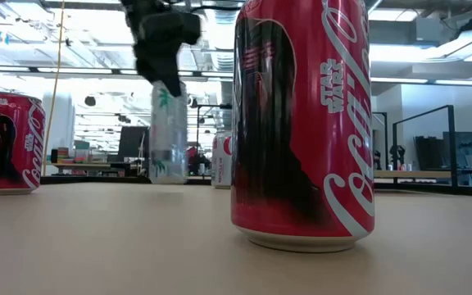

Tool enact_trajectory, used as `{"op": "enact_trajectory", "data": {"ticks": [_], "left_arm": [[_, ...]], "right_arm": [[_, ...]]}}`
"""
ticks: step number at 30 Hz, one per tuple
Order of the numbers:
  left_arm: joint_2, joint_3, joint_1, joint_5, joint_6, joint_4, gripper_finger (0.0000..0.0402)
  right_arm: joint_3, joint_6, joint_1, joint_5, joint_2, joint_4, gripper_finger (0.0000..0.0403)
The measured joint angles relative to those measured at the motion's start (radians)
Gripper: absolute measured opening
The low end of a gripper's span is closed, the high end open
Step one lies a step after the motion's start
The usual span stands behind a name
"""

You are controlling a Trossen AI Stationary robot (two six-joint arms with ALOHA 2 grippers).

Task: Place canned beverage on shelf
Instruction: Put the top white-pink soda can on the shelf

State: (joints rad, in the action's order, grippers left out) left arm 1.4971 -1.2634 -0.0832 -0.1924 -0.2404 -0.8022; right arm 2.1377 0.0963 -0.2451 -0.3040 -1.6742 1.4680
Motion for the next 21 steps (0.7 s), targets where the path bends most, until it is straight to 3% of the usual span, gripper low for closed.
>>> {"op": "enact_trajectory", "data": {"ticks": [6, 10, 21], "left_arm": [[0.171, -0.170, 0.046, -0.023, 0.055, 0.004, 0.0242], [0.238, -0.241, 0.053, -0.021, 0.059, -0.002, 0.0243], [0.274, -0.262, 0.050, 0.003, 0.021, 0.010, 0.0286]], "right_arm": [[-0.269, 0.102, -0.091, -0.139, 0.169, -0.108, 0.0356], [-0.458, 0.178, -0.135, -0.170, 0.273, -0.212, 0.0356], [-0.793, 0.254, -0.221, -0.194, 0.378, -0.477, 0.0356]]}}
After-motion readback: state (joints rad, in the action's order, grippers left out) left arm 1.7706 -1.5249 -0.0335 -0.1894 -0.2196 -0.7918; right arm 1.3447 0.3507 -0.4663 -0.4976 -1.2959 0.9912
